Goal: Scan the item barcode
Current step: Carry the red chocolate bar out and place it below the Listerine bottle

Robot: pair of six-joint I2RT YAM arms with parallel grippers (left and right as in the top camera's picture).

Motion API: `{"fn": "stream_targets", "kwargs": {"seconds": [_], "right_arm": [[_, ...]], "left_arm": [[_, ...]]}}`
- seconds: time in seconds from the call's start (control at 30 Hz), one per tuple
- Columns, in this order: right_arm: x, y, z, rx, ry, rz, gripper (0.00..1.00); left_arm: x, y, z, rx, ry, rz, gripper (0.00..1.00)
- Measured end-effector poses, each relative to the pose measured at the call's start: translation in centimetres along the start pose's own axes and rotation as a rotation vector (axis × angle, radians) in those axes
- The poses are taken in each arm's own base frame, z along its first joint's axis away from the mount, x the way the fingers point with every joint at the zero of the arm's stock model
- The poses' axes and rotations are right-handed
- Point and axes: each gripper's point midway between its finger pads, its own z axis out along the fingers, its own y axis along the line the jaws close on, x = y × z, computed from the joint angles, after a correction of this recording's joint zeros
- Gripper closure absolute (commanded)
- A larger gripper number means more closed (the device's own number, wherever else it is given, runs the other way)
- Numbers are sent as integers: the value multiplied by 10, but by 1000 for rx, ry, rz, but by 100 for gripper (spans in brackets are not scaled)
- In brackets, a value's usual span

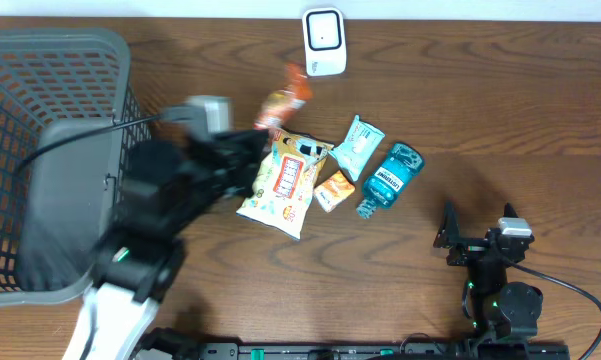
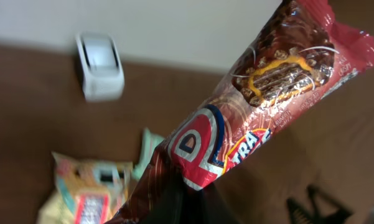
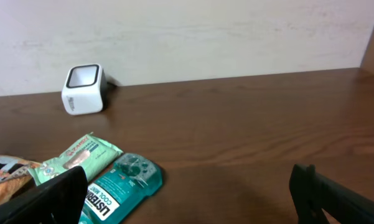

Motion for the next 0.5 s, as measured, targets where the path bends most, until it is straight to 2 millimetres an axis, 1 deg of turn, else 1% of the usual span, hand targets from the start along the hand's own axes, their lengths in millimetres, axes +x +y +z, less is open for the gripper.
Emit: {"fn": "stream_targets", "kwargs": {"seconds": [0.07,0.1,0.2,0.27,0.37,0.5], "right_arm": [[0,0,0,0,0,0,1],[0,0,0,0,0,0,1],[0,0,0,-1,0,0,1],[0,0,0,0,0,0,1],[0,0,0,0,0,0,1],[0,0,0,0,0,0,1]], "left_arm": [[22,0,28,-6,77,2,93],[35,-3,42,1,116,7,93],[62,-16,79,39,177,34,93],[81,-24,100,63,213,47,93],[107,-30,127,84,255,31,93],[139,-34,153,100,302,-4,93]]}}
